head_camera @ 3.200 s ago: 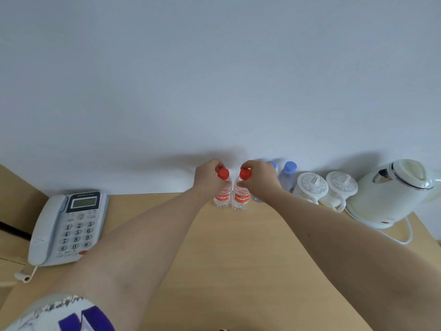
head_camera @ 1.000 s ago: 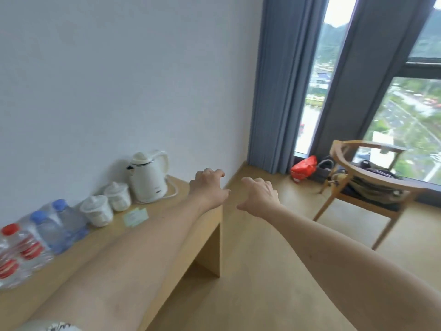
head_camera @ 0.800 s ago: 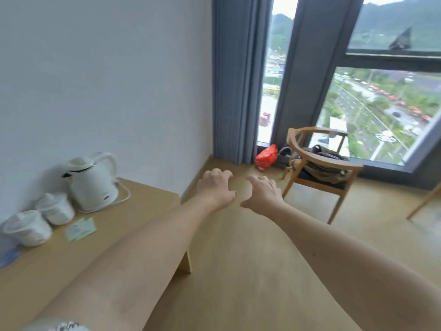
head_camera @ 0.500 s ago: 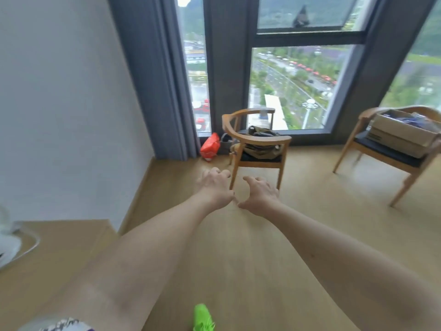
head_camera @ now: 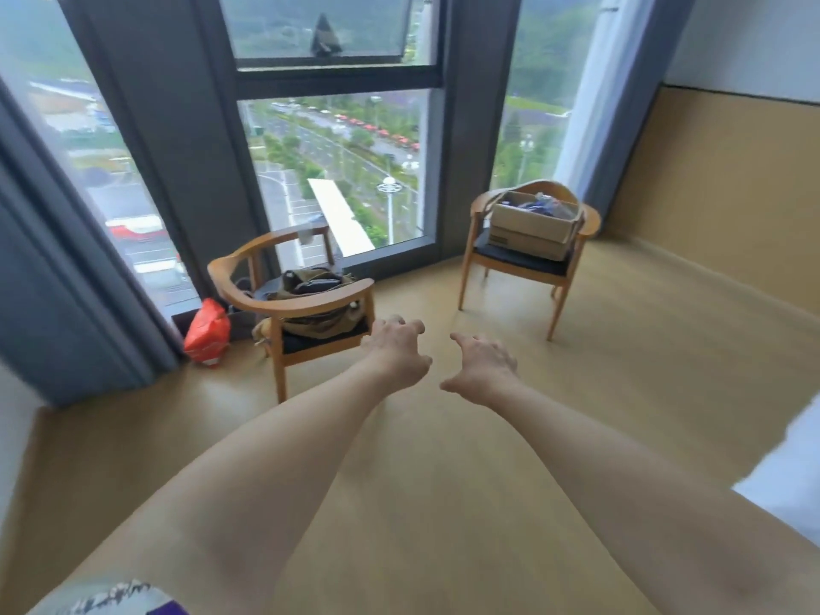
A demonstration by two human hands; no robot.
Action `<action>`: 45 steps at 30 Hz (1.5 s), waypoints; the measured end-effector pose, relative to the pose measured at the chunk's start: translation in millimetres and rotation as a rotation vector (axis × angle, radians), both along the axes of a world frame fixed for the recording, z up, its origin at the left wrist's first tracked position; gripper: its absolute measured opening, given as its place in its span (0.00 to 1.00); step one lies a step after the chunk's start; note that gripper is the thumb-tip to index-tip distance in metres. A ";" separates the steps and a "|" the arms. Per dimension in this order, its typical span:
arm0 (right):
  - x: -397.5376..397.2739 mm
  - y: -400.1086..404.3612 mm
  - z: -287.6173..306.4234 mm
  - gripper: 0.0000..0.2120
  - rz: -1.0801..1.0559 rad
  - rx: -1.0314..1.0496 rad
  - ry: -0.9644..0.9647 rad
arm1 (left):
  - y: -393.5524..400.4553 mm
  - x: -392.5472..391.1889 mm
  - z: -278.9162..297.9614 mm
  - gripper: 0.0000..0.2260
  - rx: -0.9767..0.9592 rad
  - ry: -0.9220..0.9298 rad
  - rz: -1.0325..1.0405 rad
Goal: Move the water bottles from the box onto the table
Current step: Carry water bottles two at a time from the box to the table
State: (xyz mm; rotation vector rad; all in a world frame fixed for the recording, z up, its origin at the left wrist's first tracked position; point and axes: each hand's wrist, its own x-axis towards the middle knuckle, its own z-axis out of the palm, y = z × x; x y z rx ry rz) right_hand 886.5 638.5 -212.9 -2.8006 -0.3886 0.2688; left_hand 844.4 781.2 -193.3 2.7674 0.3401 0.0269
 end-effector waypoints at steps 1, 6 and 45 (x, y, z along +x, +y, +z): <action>16.3 -2.0 2.8 0.41 -0.038 0.001 -0.010 | 0.3 21.7 1.8 0.24 -0.016 -0.007 -0.013; 80.1 -20.3 5.5 0.40 -0.183 -0.008 -0.037 | -17.2 118.4 2.9 0.23 -0.094 -0.065 -0.145; 778.7 -34.2 -22.0 0.33 -0.247 0.011 0.011 | -18.9 845.2 -41.4 0.14 0.024 -0.036 -0.276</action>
